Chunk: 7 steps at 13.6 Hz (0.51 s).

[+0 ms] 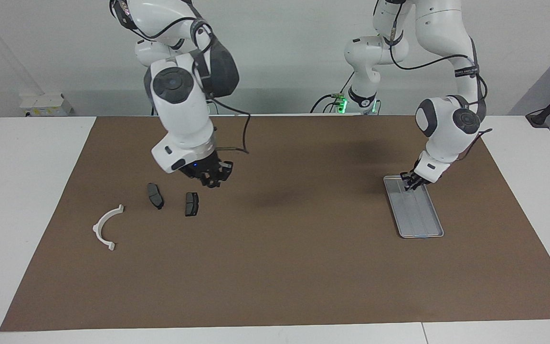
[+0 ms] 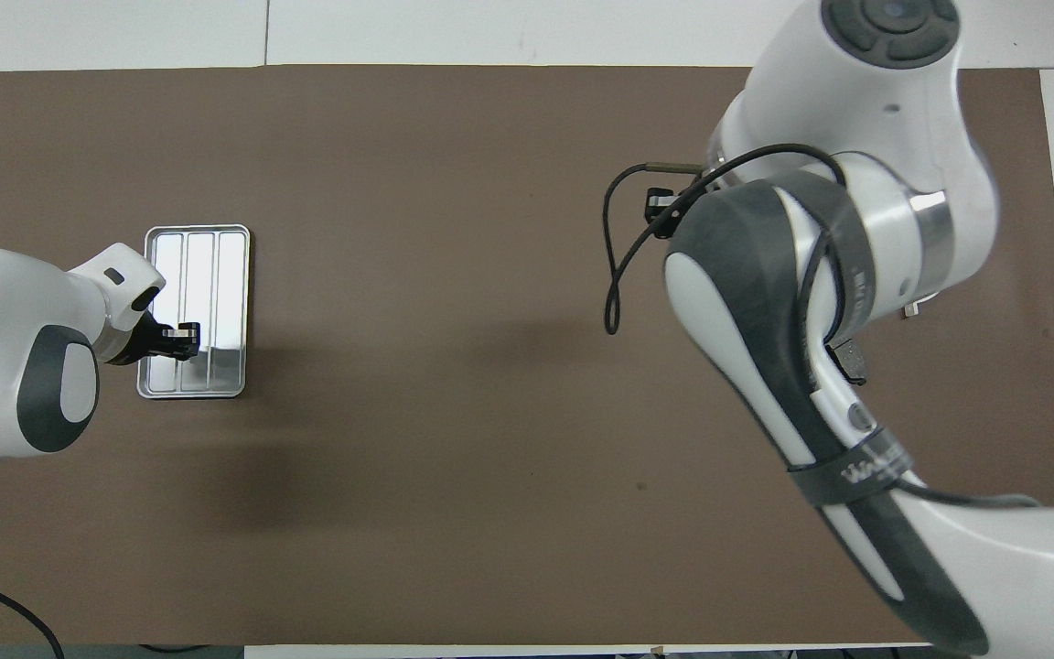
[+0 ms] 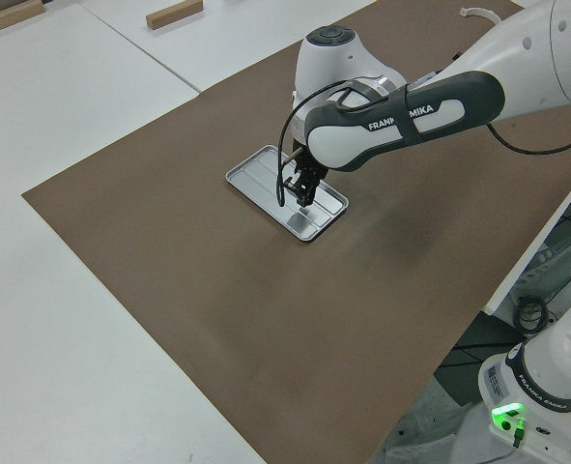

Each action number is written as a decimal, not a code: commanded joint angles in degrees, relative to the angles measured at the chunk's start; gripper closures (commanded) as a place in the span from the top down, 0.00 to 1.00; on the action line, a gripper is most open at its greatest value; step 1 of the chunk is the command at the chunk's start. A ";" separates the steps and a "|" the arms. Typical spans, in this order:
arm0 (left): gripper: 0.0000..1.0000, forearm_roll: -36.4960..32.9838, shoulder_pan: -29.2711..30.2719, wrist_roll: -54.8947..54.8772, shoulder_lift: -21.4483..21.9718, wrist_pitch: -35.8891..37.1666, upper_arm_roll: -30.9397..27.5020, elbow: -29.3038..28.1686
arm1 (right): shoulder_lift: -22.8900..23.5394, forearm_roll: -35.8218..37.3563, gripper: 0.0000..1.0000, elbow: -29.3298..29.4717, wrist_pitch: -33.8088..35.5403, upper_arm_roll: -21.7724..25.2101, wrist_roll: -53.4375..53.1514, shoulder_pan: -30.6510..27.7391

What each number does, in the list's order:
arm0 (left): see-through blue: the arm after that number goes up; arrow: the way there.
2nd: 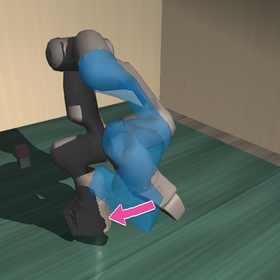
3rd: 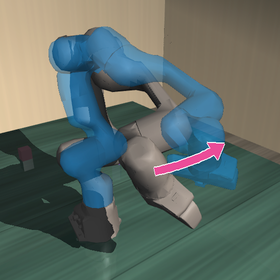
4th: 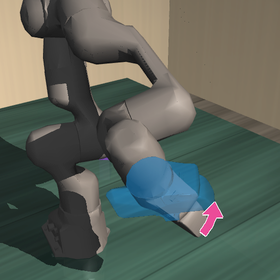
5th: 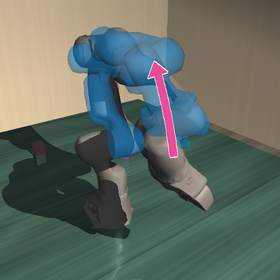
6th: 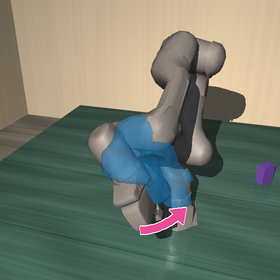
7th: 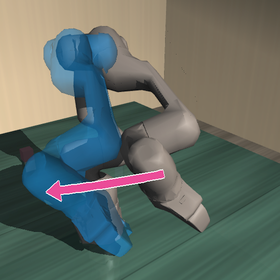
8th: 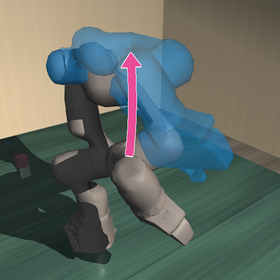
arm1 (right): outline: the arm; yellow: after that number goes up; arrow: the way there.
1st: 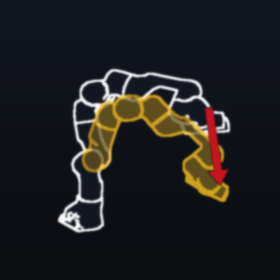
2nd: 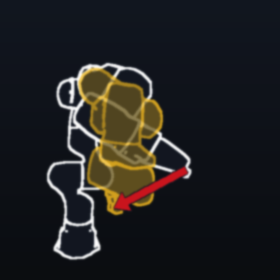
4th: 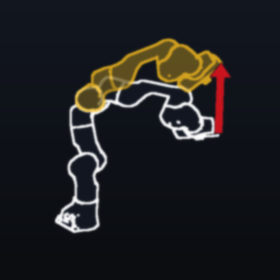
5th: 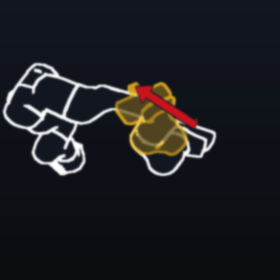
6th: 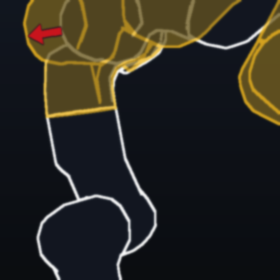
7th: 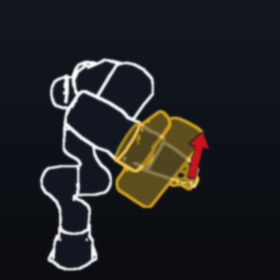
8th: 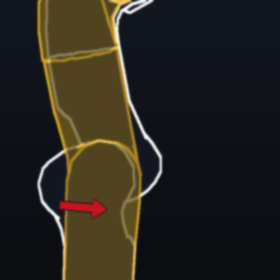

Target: Pick bearing gear from pile to tray

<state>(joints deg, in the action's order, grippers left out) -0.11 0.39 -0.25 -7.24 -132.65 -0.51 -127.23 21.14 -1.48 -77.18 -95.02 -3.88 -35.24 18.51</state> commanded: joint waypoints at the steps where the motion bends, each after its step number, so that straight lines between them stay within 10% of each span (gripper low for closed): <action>1: 0.10 1.07 0.41 -0.54 2.41 -4.27 0.24 -4.42 | 0.22 -1.94 0.00 0.01 -1.12 -0.60 -15.76 5.47; 7: 0.10 3.09 -0.12 -0.19 2.41 -5.60 0.24 -5.22 | 4.61 -1.42 0.00 -2.96 -13.67 -0.69 -31.99 15.06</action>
<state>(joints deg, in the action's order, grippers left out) 1.89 0.37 -0.22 -7.04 -136.18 -0.30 -129.56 24.04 -2.02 -78.37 -104.24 -4.70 -65.61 33.26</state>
